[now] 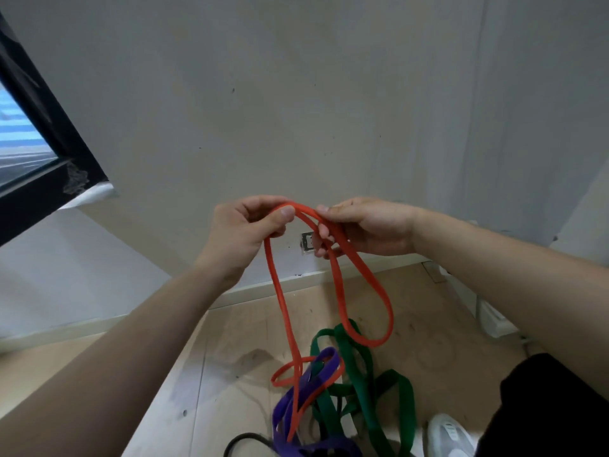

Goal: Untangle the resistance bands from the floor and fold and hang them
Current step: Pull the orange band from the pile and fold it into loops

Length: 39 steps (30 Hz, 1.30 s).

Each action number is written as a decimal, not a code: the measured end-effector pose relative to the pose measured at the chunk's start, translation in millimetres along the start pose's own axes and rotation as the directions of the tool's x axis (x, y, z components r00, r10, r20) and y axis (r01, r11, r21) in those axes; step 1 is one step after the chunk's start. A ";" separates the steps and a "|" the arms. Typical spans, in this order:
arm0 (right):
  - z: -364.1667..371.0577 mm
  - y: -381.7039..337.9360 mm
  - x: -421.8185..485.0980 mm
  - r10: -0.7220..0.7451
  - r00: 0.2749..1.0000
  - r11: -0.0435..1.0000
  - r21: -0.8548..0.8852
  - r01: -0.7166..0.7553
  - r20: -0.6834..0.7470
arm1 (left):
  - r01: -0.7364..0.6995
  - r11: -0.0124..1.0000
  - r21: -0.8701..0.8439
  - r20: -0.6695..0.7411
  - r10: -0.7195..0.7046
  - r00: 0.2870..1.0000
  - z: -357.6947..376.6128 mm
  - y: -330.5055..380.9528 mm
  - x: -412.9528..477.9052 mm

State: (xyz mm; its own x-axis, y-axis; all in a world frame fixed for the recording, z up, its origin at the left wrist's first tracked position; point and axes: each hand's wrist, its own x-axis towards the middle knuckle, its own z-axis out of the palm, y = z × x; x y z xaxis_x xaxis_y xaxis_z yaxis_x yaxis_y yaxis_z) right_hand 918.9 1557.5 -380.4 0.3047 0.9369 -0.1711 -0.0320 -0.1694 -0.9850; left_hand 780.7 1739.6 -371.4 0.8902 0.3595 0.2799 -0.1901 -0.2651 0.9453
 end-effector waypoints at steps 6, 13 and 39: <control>-25.1 17.2 -9.2 0.100 0.994 0.990 -0.109 -0.094 0.044 | 0.008 0.994 -0.110 -0.237 -0.034 0.971 -29.7 -7.3 15.2; -33.5 48.7 -4.4 0.178 0.963 0.903 -0.357 -0.241 -0.201 | 0.037 0.993 -0.108 -0.276 -0.066 0.959 -44.3 -14.7 15.7; -51.5 51.6 10.9 0.102 0.844 0.987 0.160 -0.019 -0.527 | 0.091 0.985 -0.147 -0.498 -0.153 0.854 -63.1 -36.2 20.2</control>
State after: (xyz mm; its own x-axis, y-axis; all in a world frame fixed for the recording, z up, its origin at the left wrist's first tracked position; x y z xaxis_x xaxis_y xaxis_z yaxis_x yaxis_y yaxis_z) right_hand 969.6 1543.2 -431.9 0.7557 0.6118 -0.2334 -0.1901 -0.1362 -0.9723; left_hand 779.4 1812.9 -389.3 0.5831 0.7928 0.1776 -0.1673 -0.0968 0.9811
